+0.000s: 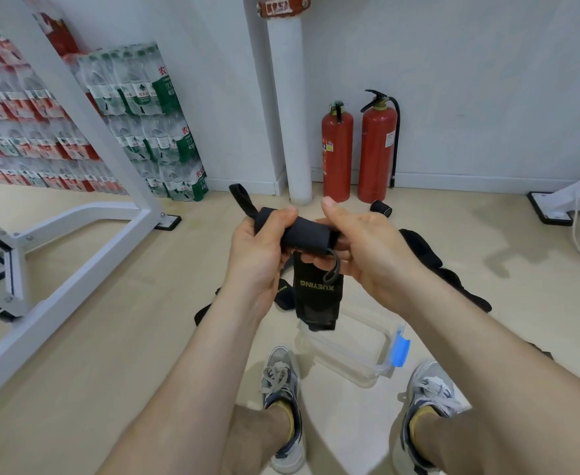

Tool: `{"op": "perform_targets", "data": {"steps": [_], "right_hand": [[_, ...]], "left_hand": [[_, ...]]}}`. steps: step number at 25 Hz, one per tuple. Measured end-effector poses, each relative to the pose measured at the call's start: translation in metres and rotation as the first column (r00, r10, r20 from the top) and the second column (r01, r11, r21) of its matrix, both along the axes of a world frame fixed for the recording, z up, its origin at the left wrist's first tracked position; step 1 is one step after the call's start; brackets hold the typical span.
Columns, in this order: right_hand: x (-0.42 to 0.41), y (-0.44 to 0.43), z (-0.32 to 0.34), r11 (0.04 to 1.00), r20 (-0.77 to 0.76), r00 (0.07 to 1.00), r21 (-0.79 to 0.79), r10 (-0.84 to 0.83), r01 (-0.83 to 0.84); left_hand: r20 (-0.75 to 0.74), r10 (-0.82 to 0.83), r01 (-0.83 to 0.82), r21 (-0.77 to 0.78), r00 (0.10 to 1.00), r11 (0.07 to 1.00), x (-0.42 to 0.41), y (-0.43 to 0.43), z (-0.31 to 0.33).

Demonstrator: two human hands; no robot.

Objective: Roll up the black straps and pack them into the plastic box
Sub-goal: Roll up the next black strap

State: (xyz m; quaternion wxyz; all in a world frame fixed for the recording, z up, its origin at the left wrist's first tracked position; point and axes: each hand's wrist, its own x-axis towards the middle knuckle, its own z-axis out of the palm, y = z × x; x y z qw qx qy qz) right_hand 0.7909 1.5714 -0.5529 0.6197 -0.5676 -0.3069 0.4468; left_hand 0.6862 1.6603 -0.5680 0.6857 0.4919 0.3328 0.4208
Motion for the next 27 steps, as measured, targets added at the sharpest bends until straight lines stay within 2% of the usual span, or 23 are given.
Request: {"op": "perform_targets", "data": {"steps": [5, 9, 11, 15, 16, 18, 21, 24, 26, 27], "right_hand": [[-0.008, 0.000, -0.002, 0.997, 0.245, 0.969, 0.080, -0.034, 0.015], [-0.011, 0.008, -0.011, 0.985, 0.403, 0.899, 0.072, -0.174, 0.158], [-0.013, 0.011, -0.014, 0.971, 0.446, 0.863, 0.086, -0.237, 0.222], [-0.007, 0.011, -0.016, 0.931, 0.422, 0.832, 0.108, -0.360, 0.348], [-0.003, 0.011, -0.014, 0.929, 0.393, 0.844, 0.093, -0.365, 0.358], [0.002, 0.009, -0.012, 0.941, 0.237, 0.911, 0.065, -0.337, 0.331], [-0.001, 0.004, -0.006, 0.960, 0.030, 0.962, 0.082, -0.272, 0.269], [-0.004, 0.003, 0.001, 0.968, 0.041, 0.971, 0.107, -0.234, 0.228], [-0.004, 0.001, 0.006, 0.984, 0.064, 0.983, 0.062, -0.171, 0.167], [-0.004, 0.000, 0.008, 0.991, 0.013, 0.992, 0.023, -0.129, 0.129]], "left_hand": [[-0.062, 0.042, -0.042, 0.016, 0.997, 0.999, 0.003, 0.000, -0.010], [-0.138, 0.043, -0.040, 0.025, 0.990, 0.999, 0.009, -0.011, -0.018], [-0.129, 0.064, -0.056, 0.069, 0.990, 0.996, 0.012, -0.017, -0.020], [-0.137, -0.036, 0.061, 0.184, 0.990, 0.981, 0.016, -0.035, -0.023], [-0.158, -0.083, 0.115, 0.201, 0.984, 0.973, 0.016, -0.038, -0.025], [-0.181, -0.131, 0.173, 0.243, 0.975, 0.954, 0.016, -0.039, -0.027], [-0.119, -0.057, 0.087, 0.265, 0.991, 0.960, 0.019, -0.037, -0.018], [-0.054, 0.059, -0.044, 0.235, 0.997, 0.971, 0.019, -0.030, -0.003], [-0.023, 0.120, -0.111, 0.233, 0.992, 0.966, 0.016, -0.023, 0.000], [-0.025, 0.139, -0.130, 0.228, 0.990, 0.965, 0.014, -0.019, 0.000]]}}
